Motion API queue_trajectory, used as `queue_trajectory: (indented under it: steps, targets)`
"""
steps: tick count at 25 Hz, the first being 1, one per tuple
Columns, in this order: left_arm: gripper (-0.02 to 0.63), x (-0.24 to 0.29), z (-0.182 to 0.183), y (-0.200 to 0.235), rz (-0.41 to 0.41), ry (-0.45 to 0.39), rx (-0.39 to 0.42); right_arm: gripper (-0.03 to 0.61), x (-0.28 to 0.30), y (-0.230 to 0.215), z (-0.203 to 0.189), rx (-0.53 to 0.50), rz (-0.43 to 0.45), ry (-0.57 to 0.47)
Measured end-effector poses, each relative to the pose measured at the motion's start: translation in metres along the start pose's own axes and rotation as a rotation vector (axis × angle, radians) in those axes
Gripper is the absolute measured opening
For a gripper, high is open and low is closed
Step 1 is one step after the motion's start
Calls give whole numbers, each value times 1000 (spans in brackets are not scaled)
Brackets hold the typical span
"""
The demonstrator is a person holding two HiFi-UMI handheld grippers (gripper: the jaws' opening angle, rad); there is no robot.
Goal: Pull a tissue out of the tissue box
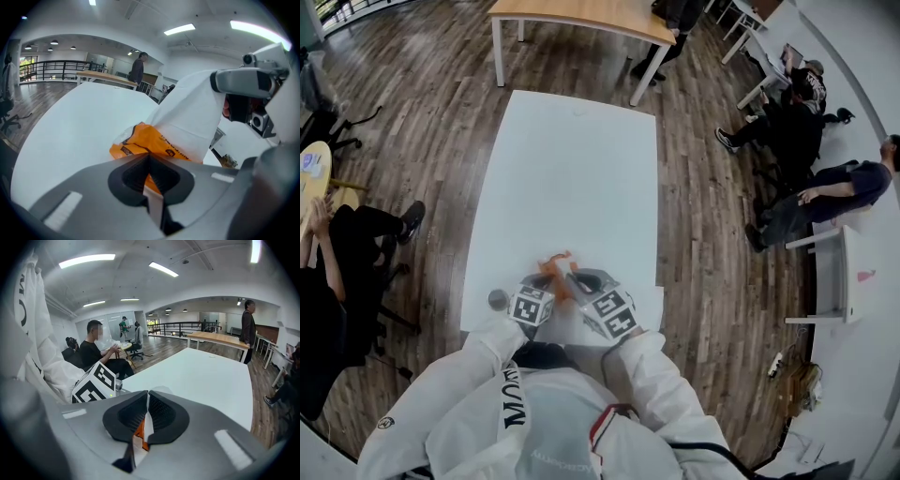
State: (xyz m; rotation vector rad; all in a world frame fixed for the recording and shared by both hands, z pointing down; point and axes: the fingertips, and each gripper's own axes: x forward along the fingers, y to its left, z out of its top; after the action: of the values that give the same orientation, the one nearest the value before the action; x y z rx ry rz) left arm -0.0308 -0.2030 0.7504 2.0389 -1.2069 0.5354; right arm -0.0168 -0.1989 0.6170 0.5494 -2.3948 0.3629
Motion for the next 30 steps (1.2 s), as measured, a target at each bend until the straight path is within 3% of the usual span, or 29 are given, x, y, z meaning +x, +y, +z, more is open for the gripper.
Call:
queue_trajectory:
  steps: [30]
  targets:
    - [0,11,-8,6,32,35,-25,5,-12,1,13,30,26,-37]
